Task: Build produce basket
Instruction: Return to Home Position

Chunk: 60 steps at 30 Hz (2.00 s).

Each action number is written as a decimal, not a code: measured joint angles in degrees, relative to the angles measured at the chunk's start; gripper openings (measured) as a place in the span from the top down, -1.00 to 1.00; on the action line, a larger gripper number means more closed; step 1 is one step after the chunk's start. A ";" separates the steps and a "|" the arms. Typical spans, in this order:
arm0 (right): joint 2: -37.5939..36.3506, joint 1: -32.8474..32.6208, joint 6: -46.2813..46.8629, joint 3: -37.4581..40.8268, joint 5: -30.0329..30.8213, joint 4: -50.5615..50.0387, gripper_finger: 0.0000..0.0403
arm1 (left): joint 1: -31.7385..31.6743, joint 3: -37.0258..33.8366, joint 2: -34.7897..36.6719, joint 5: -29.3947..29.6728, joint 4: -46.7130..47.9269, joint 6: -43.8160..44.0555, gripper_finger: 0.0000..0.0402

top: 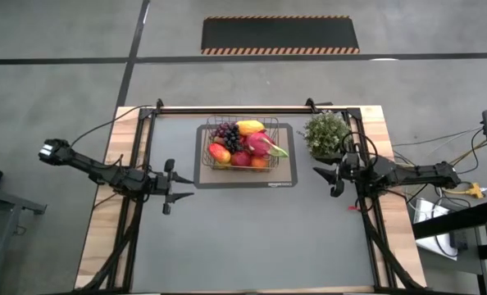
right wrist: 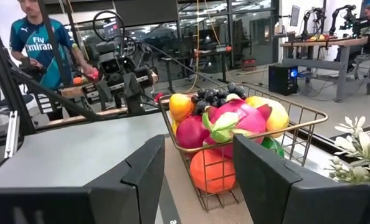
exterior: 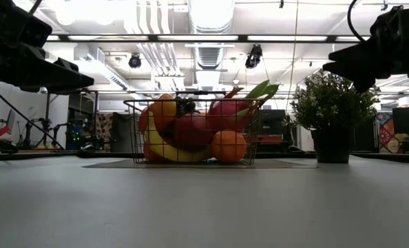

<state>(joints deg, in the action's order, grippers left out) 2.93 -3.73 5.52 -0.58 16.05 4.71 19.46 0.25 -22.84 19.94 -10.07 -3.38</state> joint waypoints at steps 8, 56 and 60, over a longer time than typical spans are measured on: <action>0.21 0.00 -0.09 0.00 0.01 0.07 0.14 | 0.00 0.00 -0.96 0.00 0.00 0.00 0.24; 0.22 0.00 -0.13 0.00 0.05 0.11 0.14 | 0.00 -0.02 -10.24 -0.02 0.03 0.00 0.24; 0.23 0.00 -0.13 0.00 0.07 0.09 0.14 | 0.01 -0.02 -11.61 -0.02 0.02 0.00 0.24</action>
<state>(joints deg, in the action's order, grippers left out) 3.16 -3.73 5.39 -0.58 16.12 4.80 19.47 0.23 -34.46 19.92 -10.04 -3.38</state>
